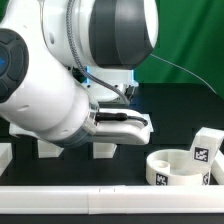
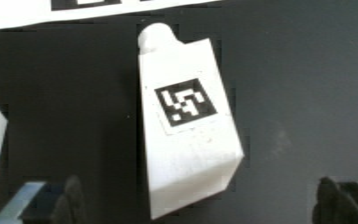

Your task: Assemble stool

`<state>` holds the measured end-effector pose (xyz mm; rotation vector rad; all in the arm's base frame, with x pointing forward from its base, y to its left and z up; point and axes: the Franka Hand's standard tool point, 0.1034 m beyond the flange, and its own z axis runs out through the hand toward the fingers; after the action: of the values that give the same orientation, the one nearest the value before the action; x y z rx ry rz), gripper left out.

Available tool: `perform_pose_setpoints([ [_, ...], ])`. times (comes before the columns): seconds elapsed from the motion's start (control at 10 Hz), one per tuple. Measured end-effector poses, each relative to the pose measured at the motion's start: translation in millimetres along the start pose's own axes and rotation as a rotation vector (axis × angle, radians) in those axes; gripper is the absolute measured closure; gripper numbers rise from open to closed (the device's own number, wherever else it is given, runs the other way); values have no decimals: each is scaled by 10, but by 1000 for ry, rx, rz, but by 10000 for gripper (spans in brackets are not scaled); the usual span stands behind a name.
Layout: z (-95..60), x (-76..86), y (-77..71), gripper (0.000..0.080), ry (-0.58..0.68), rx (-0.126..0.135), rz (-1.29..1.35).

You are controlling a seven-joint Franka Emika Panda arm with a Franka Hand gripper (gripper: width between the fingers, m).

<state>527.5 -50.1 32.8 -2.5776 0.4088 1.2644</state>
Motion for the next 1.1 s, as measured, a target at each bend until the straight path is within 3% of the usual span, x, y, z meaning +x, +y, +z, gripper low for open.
perform_pose_setpoints([
  [0.3, 138, -29, -43, 151, -43, 1, 9],
  [0.5, 297, -13, 39, 151, -99, 7, 37],
  [0.7, 270, -10, 36, 151, -89, 7, 35],
  [0.9, 280, -6, 49, 429, -90, 9, 37],
  [1.1, 278, -6, 54, 476, -90, 9, 38],
])
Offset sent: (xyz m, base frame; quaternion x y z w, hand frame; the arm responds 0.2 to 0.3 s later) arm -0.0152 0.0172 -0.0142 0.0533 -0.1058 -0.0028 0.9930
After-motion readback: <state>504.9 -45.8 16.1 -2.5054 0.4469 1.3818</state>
